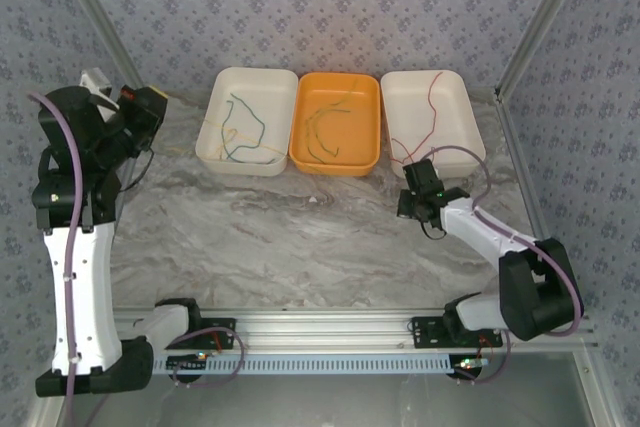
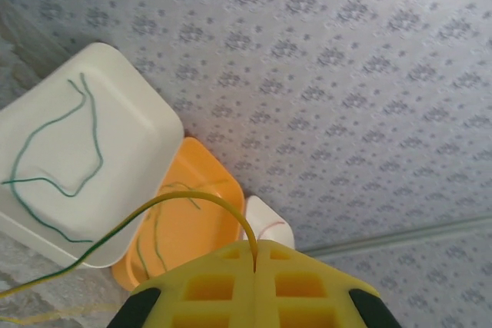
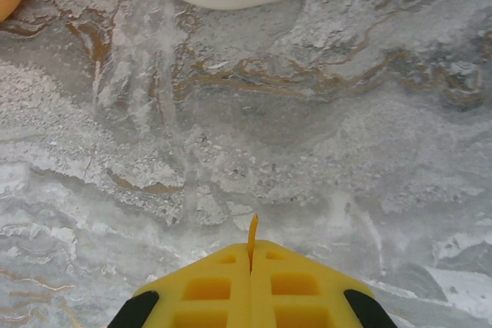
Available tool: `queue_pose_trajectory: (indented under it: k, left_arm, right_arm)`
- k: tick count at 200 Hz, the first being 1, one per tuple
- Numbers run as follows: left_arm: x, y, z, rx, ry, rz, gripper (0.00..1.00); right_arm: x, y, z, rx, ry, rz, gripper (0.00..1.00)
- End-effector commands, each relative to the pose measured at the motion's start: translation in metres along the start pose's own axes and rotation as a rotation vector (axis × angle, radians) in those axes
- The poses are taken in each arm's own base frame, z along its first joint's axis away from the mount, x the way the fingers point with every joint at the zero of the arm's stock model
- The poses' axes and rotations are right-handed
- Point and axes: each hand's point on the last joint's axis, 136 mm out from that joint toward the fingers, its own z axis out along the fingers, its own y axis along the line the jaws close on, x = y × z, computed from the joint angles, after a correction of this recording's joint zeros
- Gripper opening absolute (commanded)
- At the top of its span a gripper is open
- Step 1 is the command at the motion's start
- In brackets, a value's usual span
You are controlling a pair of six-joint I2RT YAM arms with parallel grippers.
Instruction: Untangle the cables
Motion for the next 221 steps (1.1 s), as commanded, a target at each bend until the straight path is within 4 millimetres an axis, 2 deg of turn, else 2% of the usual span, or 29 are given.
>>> queue_pose_trajectory:
  k: [1, 14, 23, 47, 72, 88, 100, 116, 124, 133, 145, 166, 198, 221]
  left_arm:
    - [0.007, -0.035, 0.010, 0.180, 0.078, 0.061, 0.00]
    - [0.020, -0.042, 0.016, 0.233, 0.122, 0.099, 0.00]
    - [0.030, -0.045, 0.019, 0.253, 0.149, 0.131, 0.00]
    - [0.044, -0.045, 0.023, 0.259, 0.177, 0.179, 0.00]
    - [0.053, -0.043, 0.026, 0.268, 0.211, 0.183, 0.00]
    - [0.061, -0.035, 0.029, 0.243, 0.232, 0.188, 0.00]
    - [0.068, -0.022, 0.032, 0.207, 0.249, 0.184, 0.00]
    - [0.079, 0.009, 0.038, 0.111, 0.271, 0.170, 0.00]
    - [0.086, 0.034, 0.040, 0.026, 0.280, 0.167, 0.00]
    - [0.092, 0.063, 0.042, -0.076, 0.278, 0.164, 0.00]
    - [0.103, 0.114, 0.039, -0.259, 0.283, 0.157, 0.00]
    - [0.119, 0.183, 0.028, -0.478, 0.271, 0.138, 0.00]
    - [0.154, 0.253, 0.027, -0.621, 0.284, 0.056, 0.00]
    - [0.169, 0.298, 0.028, -0.737, 0.291, 0.068, 0.00]
  right_arm:
    - [0.006, 0.037, 0.003, -0.186, 0.052, -0.102, 0.00]
    - [0.013, 0.074, -0.003, -0.361, 0.092, -0.196, 0.00]
    - [0.018, 0.087, -0.003, -0.399, 0.116, -0.227, 0.00]
    - [0.026, 0.084, 0.010, -0.303, 0.174, -0.252, 0.00]
    - [0.030, 0.085, 0.019, -0.281, 0.198, -0.235, 0.00]
    - [0.030, 0.086, 0.020, -0.272, 0.191, -0.234, 0.00]
    - [0.028, 0.084, 0.017, -0.251, 0.175, -0.236, 0.00]
    - [0.022, 0.073, 0.013, -0.195, 0.143, -0.228, 0.00]
    - [0.019, 0.066, 0.009, -0.165, 0.122, -0.225, 0.00]
    - [0.014, 0.059, 0.004, -0.135, 0.097, -0.210, 0.00]
    - [0.011, 0.053, -0.004, -0.113, 0.074, -0.196, 0.00]
    - [0.012, 0.053, -0.013, -0.120, 0.074, -0.216, 0.00]
    - [0.020, 0.069, -0.017, -0.132, 0.085, -0.286, 0.00]
    - [0.023, 0.077, -0.018, -0.128, 0.078, -0.308, 0.00]
